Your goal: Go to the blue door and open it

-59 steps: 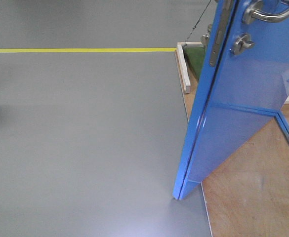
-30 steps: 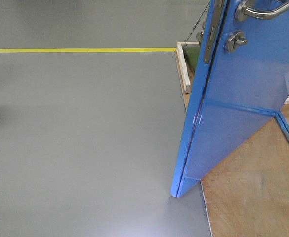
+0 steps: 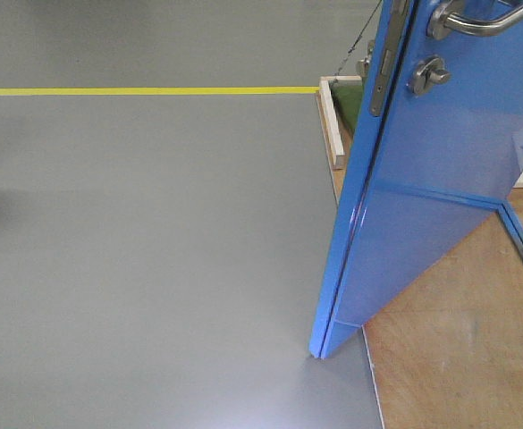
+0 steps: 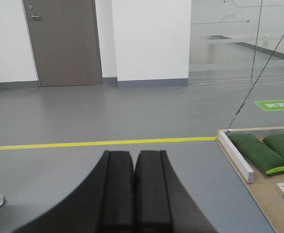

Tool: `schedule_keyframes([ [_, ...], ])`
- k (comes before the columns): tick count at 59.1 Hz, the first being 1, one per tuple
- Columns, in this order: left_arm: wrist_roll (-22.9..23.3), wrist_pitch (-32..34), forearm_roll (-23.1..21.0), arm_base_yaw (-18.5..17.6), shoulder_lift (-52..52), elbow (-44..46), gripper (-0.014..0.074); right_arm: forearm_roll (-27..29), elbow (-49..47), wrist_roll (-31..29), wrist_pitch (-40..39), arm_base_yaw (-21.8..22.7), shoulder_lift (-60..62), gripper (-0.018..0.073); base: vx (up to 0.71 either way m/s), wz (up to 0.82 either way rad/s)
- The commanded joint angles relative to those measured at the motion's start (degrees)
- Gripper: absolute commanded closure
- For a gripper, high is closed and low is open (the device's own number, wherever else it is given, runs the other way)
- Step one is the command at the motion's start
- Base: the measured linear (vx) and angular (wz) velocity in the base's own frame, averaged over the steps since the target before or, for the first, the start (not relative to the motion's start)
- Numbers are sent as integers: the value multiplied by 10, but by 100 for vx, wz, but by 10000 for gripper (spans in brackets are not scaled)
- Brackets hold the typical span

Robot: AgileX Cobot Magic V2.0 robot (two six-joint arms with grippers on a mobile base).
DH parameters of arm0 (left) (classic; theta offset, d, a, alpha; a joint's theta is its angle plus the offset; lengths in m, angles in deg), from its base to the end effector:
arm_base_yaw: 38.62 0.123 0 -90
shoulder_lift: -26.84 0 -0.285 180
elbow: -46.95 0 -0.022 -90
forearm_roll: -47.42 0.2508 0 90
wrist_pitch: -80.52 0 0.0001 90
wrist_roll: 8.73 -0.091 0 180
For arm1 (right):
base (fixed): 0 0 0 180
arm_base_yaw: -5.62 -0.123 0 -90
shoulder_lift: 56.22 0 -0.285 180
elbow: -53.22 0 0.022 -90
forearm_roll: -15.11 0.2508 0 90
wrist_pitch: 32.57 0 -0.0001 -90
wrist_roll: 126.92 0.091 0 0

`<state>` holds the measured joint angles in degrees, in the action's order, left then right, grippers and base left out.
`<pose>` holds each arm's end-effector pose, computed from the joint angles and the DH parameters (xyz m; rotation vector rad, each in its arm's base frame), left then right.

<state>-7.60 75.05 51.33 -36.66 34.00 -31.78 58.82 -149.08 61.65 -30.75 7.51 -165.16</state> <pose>0.0567 0.0025 0.1962 0.0061 1.5947 0.0694 0.4323 -0.0122 0.4324 0.7026 1.4139 0.7120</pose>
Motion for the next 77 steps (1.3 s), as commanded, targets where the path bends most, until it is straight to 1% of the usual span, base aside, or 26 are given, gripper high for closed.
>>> schedule_keyframes([
  [1, 4, 48, -1, -2, -8, 15, 524, -1, -20, -7, -18, -5, 26, 561, 0, 0],
  [77, 4, 48, -1, -2, -8, 15, 524, -1, -19, -7, -11, -5, 26, 561, 0, 1],
])
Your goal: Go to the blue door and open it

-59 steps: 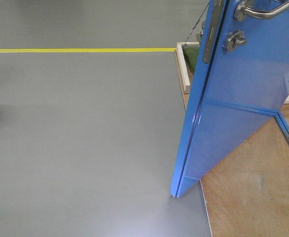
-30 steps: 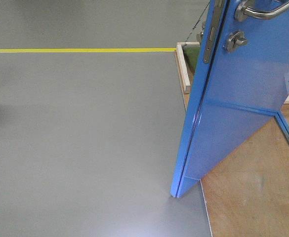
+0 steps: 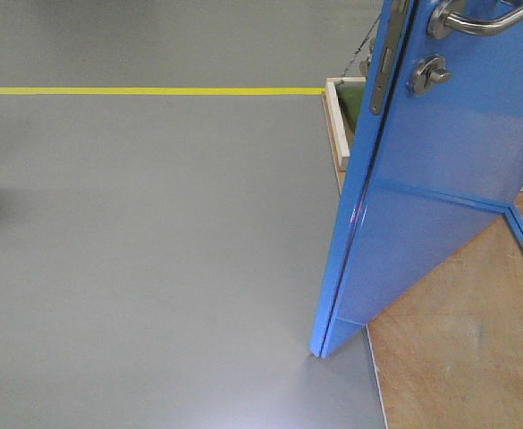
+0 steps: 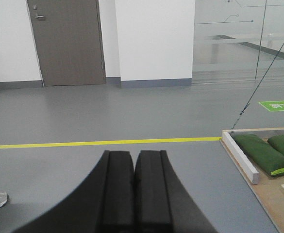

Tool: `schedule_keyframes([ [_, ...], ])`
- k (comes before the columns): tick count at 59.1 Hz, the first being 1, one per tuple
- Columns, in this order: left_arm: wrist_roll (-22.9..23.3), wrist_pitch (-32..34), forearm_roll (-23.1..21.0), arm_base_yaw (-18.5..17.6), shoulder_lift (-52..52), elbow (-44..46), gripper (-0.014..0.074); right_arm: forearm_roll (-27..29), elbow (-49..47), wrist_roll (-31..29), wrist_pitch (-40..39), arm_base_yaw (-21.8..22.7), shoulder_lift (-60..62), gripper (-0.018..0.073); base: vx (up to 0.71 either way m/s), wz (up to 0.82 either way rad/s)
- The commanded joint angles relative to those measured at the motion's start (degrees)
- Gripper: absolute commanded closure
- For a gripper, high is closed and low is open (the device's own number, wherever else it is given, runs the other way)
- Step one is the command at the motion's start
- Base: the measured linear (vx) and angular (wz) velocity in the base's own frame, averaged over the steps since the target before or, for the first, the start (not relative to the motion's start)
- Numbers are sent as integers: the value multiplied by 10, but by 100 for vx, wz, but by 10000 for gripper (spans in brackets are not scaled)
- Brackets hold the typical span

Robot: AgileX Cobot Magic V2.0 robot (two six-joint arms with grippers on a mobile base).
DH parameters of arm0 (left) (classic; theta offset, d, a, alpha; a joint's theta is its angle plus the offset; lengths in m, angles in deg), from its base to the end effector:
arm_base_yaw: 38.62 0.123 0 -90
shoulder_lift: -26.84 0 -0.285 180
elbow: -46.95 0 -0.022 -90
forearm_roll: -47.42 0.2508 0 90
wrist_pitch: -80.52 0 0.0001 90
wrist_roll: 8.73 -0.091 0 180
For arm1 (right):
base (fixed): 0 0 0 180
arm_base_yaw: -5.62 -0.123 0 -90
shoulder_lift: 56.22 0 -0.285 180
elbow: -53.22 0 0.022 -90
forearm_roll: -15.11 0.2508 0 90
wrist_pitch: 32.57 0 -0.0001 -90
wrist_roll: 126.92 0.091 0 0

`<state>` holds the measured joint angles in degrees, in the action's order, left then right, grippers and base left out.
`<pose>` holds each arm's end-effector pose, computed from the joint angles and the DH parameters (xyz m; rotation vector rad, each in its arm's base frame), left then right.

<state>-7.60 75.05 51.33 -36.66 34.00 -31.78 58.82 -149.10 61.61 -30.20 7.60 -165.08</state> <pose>0.0567 0.0025 0.1962 0.0061 1.5947 0.0694 0.4319 -0.0123 0.4325 0.7009 1.4211 0.7138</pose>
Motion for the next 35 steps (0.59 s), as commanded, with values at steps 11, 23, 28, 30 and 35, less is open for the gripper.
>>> schedule_keyframes([
  [11, 4, 48, -1, -2, -8, 15, 524, -1, -19, -7, -16, -6, 25, 561, 4, 5],
  [23, 4, 48, -1, -2, -8, 15, 524, -1, -19, -7, -16, -6, 25, 561, 5, 7],
  [28, 4, 48, -1, -2, -8, 15, 524, -1, -19, -7, -16, -6, 25, 561, 6, 8],
  [30, 4, 48, -1, -2, -8, 15, 524, -1, -19, -7, -16, -6, 25, 561, 6, 8],
  [35, 4, 48, -1, -2, -8, 15, 524, -1, -19, -7, -16, -6, 25, 561, 7, 7],
])
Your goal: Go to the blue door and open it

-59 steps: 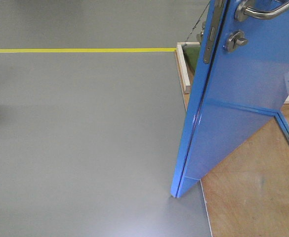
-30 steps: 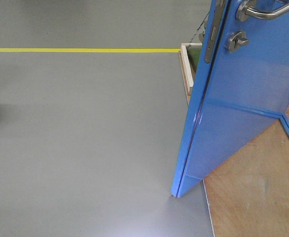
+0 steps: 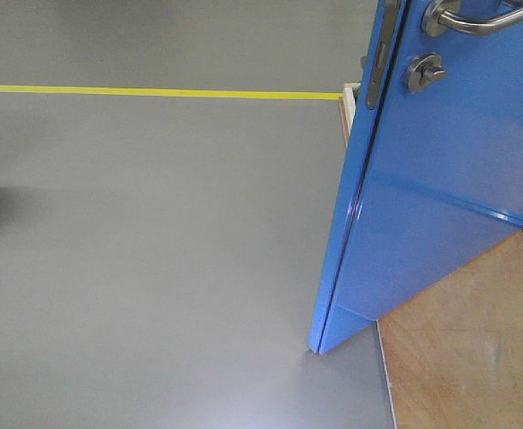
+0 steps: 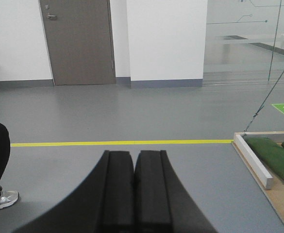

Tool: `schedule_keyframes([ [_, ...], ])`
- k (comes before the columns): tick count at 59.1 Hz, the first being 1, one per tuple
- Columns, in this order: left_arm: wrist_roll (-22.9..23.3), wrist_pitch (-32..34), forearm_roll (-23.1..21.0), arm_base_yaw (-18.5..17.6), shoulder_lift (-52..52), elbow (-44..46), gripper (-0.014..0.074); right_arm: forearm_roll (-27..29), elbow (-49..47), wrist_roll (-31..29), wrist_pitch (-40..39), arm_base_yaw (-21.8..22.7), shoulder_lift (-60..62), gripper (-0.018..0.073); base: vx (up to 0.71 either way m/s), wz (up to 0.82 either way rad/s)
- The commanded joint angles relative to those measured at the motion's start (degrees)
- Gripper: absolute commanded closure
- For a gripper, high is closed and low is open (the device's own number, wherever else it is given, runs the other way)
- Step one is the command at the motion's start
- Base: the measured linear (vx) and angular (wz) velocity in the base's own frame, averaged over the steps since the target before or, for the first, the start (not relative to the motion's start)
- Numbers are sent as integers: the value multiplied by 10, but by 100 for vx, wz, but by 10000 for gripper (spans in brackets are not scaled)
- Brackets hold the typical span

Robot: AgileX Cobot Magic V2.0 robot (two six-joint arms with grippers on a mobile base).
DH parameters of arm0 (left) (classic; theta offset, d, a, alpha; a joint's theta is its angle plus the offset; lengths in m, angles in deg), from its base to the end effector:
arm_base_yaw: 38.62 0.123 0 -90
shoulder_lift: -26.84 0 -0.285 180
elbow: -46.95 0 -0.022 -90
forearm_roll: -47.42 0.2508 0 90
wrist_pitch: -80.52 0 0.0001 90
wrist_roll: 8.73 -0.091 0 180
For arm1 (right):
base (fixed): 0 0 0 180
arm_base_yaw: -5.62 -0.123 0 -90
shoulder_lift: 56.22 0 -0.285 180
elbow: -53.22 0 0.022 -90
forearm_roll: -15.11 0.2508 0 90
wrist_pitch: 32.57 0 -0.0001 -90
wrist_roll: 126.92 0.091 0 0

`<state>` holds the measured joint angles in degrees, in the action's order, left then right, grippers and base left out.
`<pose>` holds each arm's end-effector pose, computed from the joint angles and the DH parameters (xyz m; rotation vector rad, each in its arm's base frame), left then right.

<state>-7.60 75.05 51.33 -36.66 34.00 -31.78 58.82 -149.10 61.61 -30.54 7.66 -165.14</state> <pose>0.0567 0.0025 0.1962 0.0061 1.5947 0.0694 0.4322 -0.0131 0.4324 0.7030 1.4158 0.7108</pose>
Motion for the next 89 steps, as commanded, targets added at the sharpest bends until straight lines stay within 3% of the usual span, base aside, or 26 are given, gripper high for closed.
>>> schedule_keyframes([
  [1, 4, 48, -1, -2, -8, 15, 524, -1, -19, -7, -13, -7, 26, 561, 7, 6],
  [89, 4, 48, -1, -2, -8, 15, 524, -1, -19, -7, -13, -7, 26, 561, 14, 6],
])
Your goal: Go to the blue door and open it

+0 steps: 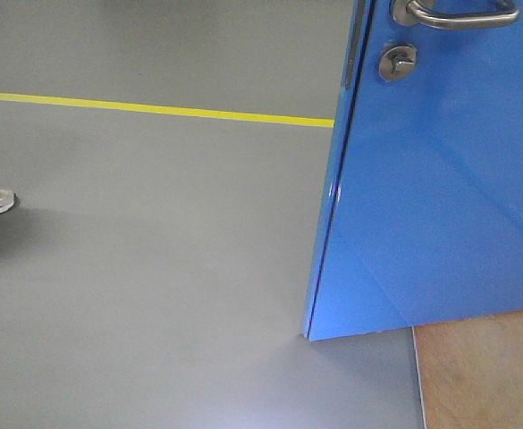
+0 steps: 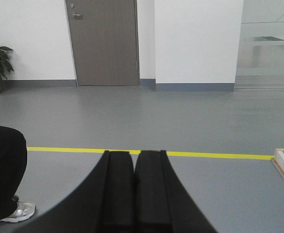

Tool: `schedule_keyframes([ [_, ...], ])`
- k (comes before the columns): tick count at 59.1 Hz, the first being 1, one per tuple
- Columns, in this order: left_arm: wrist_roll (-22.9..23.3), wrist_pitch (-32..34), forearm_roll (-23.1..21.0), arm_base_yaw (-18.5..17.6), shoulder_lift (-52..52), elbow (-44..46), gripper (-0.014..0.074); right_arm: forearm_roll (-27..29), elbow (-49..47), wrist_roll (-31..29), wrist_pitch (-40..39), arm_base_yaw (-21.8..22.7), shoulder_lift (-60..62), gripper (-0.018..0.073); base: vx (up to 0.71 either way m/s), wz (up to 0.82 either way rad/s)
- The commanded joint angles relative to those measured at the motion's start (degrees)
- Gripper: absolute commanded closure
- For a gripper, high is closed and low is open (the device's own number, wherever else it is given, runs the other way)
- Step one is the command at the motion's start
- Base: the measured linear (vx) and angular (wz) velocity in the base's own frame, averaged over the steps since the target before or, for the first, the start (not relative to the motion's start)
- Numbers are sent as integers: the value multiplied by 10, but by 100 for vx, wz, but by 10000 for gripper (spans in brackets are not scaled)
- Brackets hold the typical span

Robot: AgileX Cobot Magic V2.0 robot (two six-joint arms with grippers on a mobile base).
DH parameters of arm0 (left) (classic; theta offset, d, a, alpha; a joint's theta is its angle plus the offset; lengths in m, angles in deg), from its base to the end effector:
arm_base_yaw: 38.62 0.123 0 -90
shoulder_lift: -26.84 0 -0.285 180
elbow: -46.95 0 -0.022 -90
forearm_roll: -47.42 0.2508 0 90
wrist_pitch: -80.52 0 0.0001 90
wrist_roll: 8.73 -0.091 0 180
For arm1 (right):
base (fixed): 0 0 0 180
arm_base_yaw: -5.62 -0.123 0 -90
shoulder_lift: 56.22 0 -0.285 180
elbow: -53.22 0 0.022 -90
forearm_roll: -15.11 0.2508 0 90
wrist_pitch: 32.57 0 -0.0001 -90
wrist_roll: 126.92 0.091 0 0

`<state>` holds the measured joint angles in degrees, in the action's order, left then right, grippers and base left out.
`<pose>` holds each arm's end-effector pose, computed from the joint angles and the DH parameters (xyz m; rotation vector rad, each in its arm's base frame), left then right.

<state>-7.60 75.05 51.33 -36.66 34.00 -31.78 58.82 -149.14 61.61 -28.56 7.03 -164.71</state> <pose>0.0567 0.0025 0.1962 0.0061 1.5947 0.0694 0.4300 -0.0061 0.4336 0.6864 1.4467 0.7328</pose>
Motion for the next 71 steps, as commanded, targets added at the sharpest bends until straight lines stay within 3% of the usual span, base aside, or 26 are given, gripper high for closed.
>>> schedule_keyframes([
  [1, 4, 48, -1, -2, -8, 15, 524, -1, -19, -7, -33, -1, 21, 561, 21, 5],
  [71, 4, 48, -1, -2, -8, 15, 524, -1, -19, -7, -33, -1, 21, 561, 20, -1],
])
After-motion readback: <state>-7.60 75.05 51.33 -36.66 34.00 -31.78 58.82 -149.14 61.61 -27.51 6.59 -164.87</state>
